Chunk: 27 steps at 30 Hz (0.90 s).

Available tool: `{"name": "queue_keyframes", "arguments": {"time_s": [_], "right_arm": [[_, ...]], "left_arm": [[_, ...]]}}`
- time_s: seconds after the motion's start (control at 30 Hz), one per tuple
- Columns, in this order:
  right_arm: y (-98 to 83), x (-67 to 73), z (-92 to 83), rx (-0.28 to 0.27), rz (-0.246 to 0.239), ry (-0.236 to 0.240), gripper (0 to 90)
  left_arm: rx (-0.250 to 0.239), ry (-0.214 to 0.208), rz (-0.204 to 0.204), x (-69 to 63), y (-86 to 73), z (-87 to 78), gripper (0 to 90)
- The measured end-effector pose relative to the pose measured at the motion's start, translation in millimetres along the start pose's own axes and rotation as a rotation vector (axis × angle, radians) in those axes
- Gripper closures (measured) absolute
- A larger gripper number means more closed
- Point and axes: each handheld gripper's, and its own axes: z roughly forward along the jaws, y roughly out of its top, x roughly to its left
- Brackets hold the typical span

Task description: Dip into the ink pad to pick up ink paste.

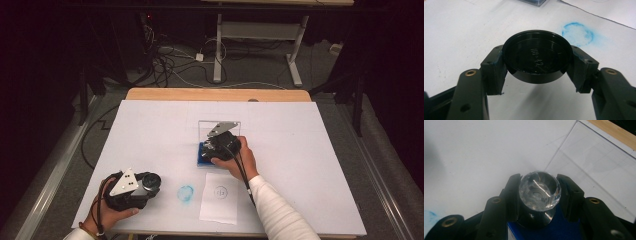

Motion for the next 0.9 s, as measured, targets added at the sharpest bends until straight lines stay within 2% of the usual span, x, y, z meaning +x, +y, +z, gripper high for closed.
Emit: {"name": "queue_keyframes", "arguments": {"time_s": [0.03, 0.1, 0.13, 0.3, 0.5, 0.83, 0.87, 0.9], "right_arm": [[-0.1, -0.1, -0.2, 0.001, 0.001, -0.001, 56.9], [0.2, 0.8, -0.2, 0.004, -0.003, -0.008, 56.9], [0.5, 1.8, -0.1, 0.005, -0.007, -0.012, 56.9], [1.8, 4.7, -0.5, 0.008, -0.034, -0.041, 56.9], [-1.7, -0.9, 1.3, 0.0, 0.008, -0.017, 56.9], [-2.5, 2.1, 3.7, 0.001, 0.014, -0.049, 57.0], [-2.7, 1.5, 3.6, 0.0, 0.015, -0.046, 57.0], [-2.8, 1.0, 3.4, 0.001, 0.019, -0.043, 57.1]], "left_arm": [[0.021, 0.001, 0.026, 1.8, 0.4, -1.0, 36.5], [0.022, 0.0, 0.028, 1.5, 0.6, -0.3, 36.5], [0.008, -0.004, 0.004, -0.3, 0.4, 0.9, 36.5], [0.006, -0.008, -0.002, -1.1, 0.3, 1.6, 36.5], [0.004, -0.012, -0.008, -1.6, 0.2, 2.3, 36.5], [0.001, -0.007, -0.001, -3.9, 1.0, 0.0, 36.5], [0.004, -0.006, 0.005, -3.5, 1.1, -0.2, 36.5], [0.021, -0.001, 0.036, -1.4, 1.6, -1.3, 36.5]]}}
